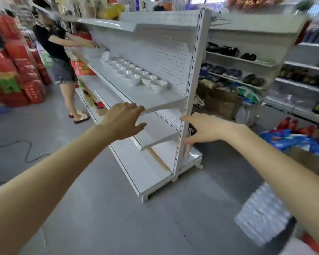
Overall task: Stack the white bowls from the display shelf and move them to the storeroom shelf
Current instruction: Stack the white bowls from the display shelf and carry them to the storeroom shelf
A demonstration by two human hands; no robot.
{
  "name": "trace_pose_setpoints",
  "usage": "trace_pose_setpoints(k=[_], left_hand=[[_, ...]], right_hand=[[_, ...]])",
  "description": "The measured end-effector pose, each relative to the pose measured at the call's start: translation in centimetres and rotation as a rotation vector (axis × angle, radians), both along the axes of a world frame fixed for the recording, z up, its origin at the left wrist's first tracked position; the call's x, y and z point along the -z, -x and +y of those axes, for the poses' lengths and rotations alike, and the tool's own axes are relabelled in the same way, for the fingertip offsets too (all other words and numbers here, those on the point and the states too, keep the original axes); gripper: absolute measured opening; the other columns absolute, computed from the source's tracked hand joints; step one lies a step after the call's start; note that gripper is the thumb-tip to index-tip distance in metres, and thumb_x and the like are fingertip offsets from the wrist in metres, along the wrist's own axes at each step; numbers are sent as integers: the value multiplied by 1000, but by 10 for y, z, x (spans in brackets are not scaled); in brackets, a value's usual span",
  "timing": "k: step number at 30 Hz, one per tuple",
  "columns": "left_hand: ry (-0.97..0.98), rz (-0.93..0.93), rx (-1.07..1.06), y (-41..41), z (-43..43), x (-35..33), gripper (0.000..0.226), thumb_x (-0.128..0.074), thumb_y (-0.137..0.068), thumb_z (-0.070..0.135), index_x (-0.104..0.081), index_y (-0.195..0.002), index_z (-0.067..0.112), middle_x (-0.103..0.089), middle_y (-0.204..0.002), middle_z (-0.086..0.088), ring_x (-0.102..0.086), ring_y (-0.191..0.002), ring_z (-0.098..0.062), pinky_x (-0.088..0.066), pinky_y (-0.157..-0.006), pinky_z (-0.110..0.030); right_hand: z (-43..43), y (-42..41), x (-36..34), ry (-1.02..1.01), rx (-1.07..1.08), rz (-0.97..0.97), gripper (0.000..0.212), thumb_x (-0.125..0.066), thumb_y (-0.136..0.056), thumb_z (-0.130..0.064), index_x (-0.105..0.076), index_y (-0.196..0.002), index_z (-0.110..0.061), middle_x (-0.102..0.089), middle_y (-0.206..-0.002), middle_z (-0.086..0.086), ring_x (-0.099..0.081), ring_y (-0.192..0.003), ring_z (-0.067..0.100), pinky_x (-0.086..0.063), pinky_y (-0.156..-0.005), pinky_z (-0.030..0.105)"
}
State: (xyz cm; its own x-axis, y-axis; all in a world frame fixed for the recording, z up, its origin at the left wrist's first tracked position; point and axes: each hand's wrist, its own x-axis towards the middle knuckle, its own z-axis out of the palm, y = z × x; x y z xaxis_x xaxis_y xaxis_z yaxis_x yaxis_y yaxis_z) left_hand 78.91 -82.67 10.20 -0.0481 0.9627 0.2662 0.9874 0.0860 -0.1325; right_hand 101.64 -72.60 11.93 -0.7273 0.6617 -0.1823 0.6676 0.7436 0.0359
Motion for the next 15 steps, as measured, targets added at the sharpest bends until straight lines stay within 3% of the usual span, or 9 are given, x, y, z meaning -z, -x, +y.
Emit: trace_pose_setpoints(k=[5, 15], left_hand=[[13, -26, -57, 110, 47, -5, 55, -54, -93, 46, -47, -138, 16, -60, -128, -7, -55, -119, -30, -46, -97, -40], [-13, 8, -106, 358, 152, 3, 54, -53, -93, 46, -46, -138, 16, -59, -128, -6, -54, -119, -27, -46, -90, -39]], right_hand=[[87, 116, -8, 89, -69, 35, 85, -66, -82, -51, -20, -150, -30, -31, -152, 3, -37, -135, 25, -35, -109, 41], [207, 379, 1, 30, -123, 26, 84, -63, -83, -55, -19, -150, -31, -30, -150, 4, -35, -135, 24, -37, -105, 38]])
